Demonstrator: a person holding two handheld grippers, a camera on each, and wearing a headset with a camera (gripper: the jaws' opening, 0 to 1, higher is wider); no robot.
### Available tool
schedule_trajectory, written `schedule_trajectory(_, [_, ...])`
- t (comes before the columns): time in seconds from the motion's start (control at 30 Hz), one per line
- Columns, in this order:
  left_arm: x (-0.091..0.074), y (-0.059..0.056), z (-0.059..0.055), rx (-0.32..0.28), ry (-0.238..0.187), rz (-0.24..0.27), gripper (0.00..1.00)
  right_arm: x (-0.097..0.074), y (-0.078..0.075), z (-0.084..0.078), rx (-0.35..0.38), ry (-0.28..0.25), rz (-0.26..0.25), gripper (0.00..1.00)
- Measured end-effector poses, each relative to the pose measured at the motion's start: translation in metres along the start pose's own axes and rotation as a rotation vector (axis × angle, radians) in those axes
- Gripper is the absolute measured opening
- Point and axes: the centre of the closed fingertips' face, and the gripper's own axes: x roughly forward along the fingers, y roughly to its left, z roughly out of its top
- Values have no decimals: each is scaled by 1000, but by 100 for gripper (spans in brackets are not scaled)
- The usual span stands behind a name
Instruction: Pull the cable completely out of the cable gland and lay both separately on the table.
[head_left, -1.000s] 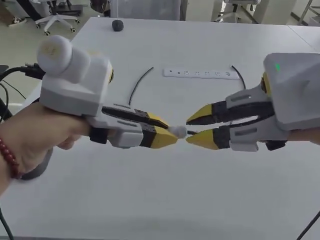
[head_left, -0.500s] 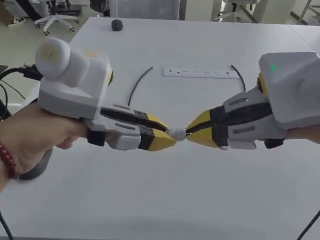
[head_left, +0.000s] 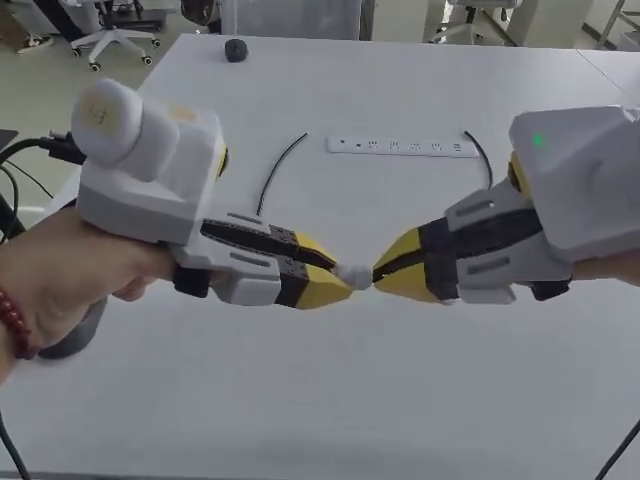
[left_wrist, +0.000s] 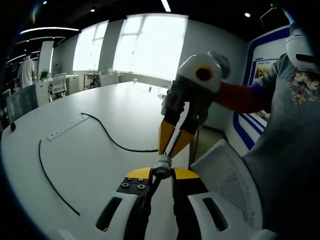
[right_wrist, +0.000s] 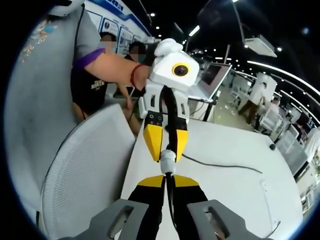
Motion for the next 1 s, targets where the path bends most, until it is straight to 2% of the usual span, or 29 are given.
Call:
schedule_trajectory(0.07, [1, 0, 0, 4, 2, -2, 15, -1, 1, 0, -25, 11, -5, 0])
schedule_trajectory(0.23, [3, 2, -1, 11, 13, 0, 15, 2, 3, -2, -42, 34, -2, 0])
schedule_trajectory(0.37, [4, 3, -3, 13, 13, 5, 15, 4, 2, -6, -52, 56, -20, 0])
schedule_trajectory(0.5, [3, 6, -2, 14, 6, 13, 15, 3, -3, -9, -43, 60, -39, 0])
schedule_trajectory(0.63, [2, 8, -2, 22, 6, 25, 15, 2, -6, -16, -38, 85, -53, 0])
schedule_trajectory(1.0, [-1, 8, -2, 55, 14, 29, 15, -2, -5, -35, -19, 158, -77, 0])
